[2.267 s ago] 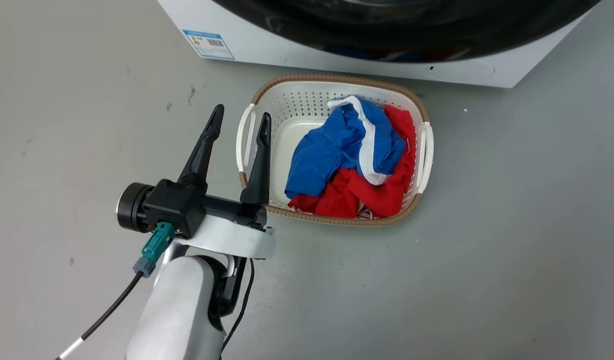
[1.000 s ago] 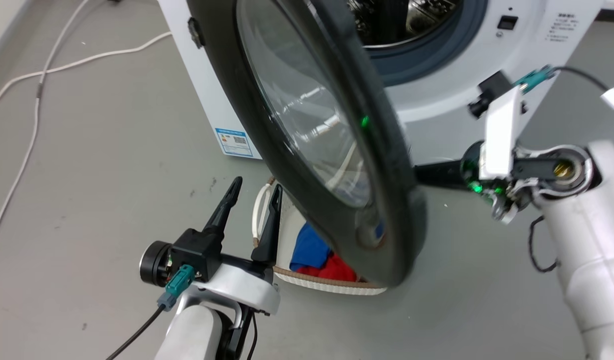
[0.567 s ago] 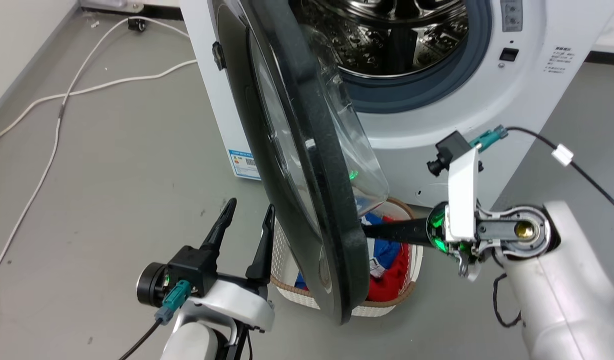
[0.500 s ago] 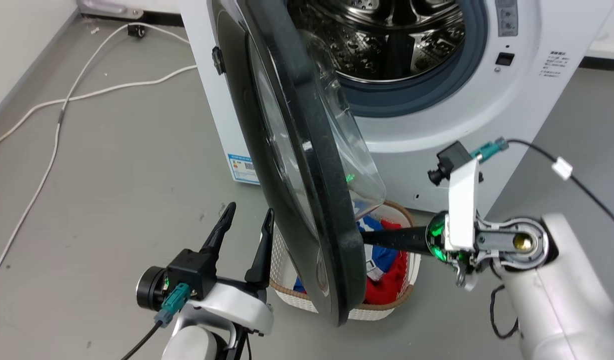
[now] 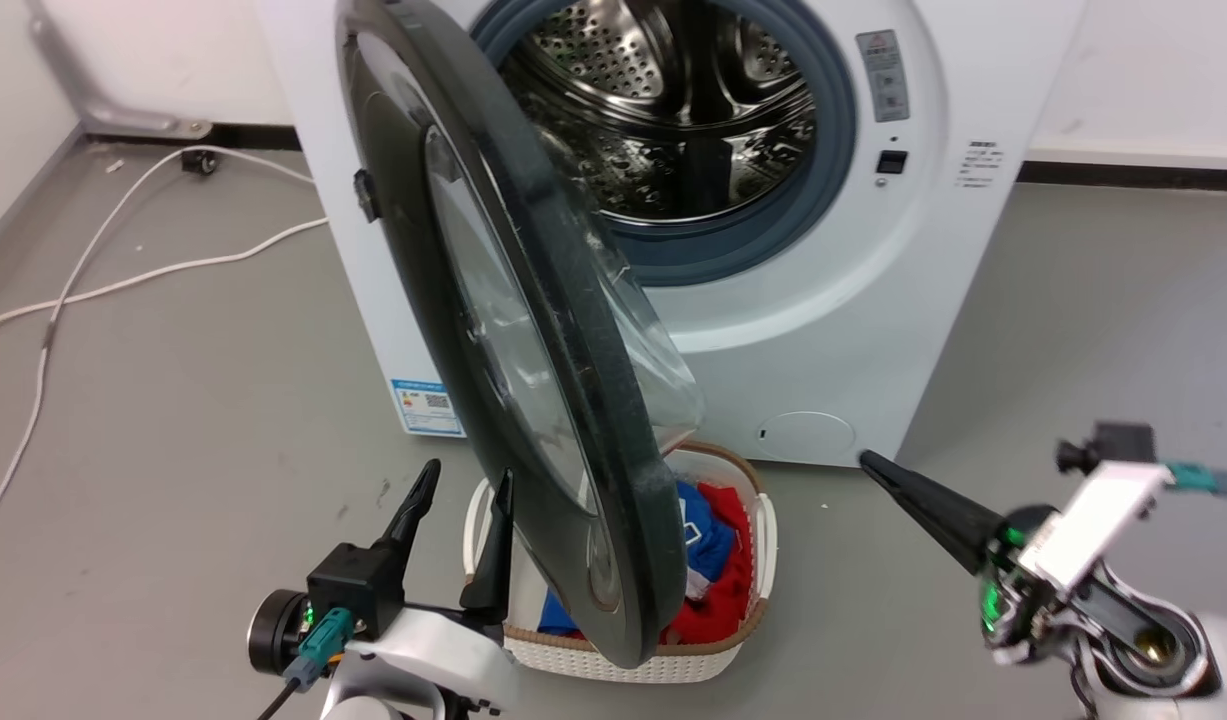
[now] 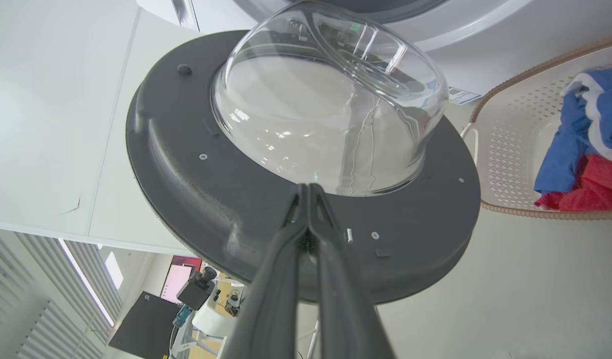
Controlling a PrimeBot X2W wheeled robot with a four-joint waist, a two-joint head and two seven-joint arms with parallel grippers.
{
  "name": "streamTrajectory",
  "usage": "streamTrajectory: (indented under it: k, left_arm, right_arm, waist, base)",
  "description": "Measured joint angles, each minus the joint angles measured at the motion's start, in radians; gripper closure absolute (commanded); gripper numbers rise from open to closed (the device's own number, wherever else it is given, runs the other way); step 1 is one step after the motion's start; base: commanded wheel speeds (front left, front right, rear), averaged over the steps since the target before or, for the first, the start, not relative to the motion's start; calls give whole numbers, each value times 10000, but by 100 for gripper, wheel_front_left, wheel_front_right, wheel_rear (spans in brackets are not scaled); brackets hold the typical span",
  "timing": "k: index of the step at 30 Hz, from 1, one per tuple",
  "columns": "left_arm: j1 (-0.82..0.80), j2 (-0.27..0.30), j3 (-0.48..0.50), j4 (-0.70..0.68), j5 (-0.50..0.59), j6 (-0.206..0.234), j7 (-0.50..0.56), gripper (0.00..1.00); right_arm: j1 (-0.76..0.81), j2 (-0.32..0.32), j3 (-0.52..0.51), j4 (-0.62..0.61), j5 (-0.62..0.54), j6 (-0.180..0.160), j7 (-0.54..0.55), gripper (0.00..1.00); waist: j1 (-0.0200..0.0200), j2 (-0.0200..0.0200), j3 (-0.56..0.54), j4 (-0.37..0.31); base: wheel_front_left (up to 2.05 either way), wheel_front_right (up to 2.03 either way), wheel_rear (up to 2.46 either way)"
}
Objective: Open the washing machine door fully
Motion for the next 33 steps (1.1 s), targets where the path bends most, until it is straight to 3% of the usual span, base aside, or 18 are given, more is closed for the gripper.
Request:
streamTrajectory:
  k: [7, 8, 9, 10, 15, 21, 28, 33]
  left_arm:
    - [337, -12, 364, 52, -307, 100, 2, 0]
    - [389, -12, 397, 54, -314, 115, 2, 0]
    - [429, -17, 435, 50, -324, 142, 2, 0]
    - [453, -17, 470, 52, -324, 150, 2, 0]
    - [576, -10, 558, 58, -293, 178, 2, 0]
    - [576, -8, 558, 109, -203, 192, 2, 0]
    - [465, 50, 581, 111, -52, 192, 2, 0]
    - [449, 81, 669, 79, 35, 322, 2, 0]
  right_arm:
    - [1556, 8, -629, -767, 217, -2, -1941, 97]
    - [1733, 10, -732, -903, 81, 0, -2349, 72]
    - [1871, 10, -826, -1007, -42, 0, -2767, 18]
    - [1986, 10, -909, -1120, -253, -2, -3204, 0]
    - [2296, -13, -1237, -1724, -2905, -2, -5501, 0]
    - [2383, -476, -1126, -2587, -7045, 0, -7426, 0]
    - [2532, -711, -174, -3480, -10897, 13, -8295, 0]
    - [2960, -556, 357, -3381, -12184, 13, -8659, 0]
  waist:
    - [0, 0, -199, -514]
    - [0, 0, -214, -552]
    - [0, 0, -220, -592]
    - [1, 0, -224, -635]
    - [1, 0, -250, -796]
    - [1, 0, -325, -877]
    - [1, 0, -300, -898]
    - [1, 0, -279, -880]
  base:
    - [0, 0, 0]
    - [0, 0, 0]
    - [0, 0, 0]
    - [0, 0, 0]
    - [0, 0, 0]
    - [0, 0, 0]
    - [0, 0, 0]
    - [0, 0, 0]
